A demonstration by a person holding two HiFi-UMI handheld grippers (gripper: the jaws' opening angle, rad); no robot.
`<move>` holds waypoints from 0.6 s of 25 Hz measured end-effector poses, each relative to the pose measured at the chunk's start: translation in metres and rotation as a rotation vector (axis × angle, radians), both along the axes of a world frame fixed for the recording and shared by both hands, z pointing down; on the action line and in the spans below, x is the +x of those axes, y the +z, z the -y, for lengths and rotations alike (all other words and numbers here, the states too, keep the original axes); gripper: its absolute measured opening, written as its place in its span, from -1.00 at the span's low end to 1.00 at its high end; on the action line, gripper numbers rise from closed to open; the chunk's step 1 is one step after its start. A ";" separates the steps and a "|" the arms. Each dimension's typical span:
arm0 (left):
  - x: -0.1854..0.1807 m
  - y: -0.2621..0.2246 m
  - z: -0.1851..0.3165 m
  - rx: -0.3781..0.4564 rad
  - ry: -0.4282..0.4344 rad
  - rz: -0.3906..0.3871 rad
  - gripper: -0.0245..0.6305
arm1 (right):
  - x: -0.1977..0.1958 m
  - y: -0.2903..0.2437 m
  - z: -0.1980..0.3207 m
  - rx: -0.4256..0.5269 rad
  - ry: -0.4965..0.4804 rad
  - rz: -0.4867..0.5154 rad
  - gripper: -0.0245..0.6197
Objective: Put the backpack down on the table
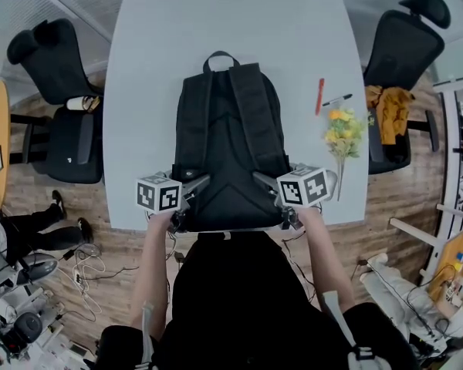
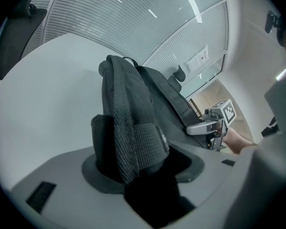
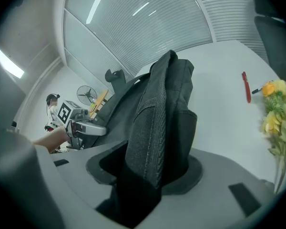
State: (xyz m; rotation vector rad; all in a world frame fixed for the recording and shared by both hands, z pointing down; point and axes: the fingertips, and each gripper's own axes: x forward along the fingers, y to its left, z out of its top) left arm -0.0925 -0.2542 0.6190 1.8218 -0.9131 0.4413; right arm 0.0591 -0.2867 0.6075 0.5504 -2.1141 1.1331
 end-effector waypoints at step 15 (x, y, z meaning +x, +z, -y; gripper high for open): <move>-0.010 0.016 0.003 -0.012 -0.067 -0.006 0.02 | 0.000 0.009 0.011 0.010 0.040 -0.046 0.01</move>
